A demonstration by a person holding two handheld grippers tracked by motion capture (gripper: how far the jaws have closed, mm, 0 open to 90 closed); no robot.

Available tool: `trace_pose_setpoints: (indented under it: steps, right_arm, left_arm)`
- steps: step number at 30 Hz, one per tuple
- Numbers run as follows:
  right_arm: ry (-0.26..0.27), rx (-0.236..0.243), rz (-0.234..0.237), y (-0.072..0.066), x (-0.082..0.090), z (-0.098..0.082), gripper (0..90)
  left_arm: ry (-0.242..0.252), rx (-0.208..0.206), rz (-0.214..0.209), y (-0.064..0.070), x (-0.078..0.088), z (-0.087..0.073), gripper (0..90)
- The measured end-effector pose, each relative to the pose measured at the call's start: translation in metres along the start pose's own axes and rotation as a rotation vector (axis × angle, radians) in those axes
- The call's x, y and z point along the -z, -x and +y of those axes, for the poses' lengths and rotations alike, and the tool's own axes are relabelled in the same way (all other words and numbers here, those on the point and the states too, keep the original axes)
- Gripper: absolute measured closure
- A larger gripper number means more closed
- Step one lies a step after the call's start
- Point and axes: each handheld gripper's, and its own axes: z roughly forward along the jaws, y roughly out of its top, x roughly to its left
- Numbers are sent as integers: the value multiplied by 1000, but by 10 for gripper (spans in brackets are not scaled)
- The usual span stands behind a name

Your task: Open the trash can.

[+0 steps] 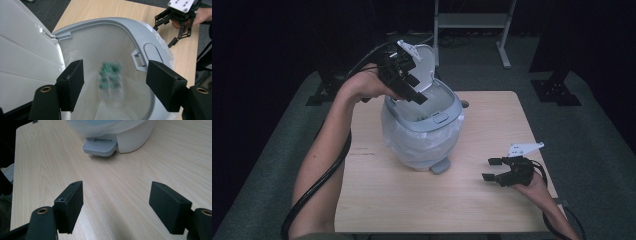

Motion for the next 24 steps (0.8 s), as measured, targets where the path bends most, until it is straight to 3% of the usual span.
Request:
trace_pose_setpoints:
  steps: [11,24]
  right_arm:
    - [-5,8,-4,-2,-2,2,263]
    - [-5,1,-10,-1,-3,2,263]
  left_arm:
    - [41,29,-25,7,12,-23,362]
    - [72,55,-24,12,28,-54,437]
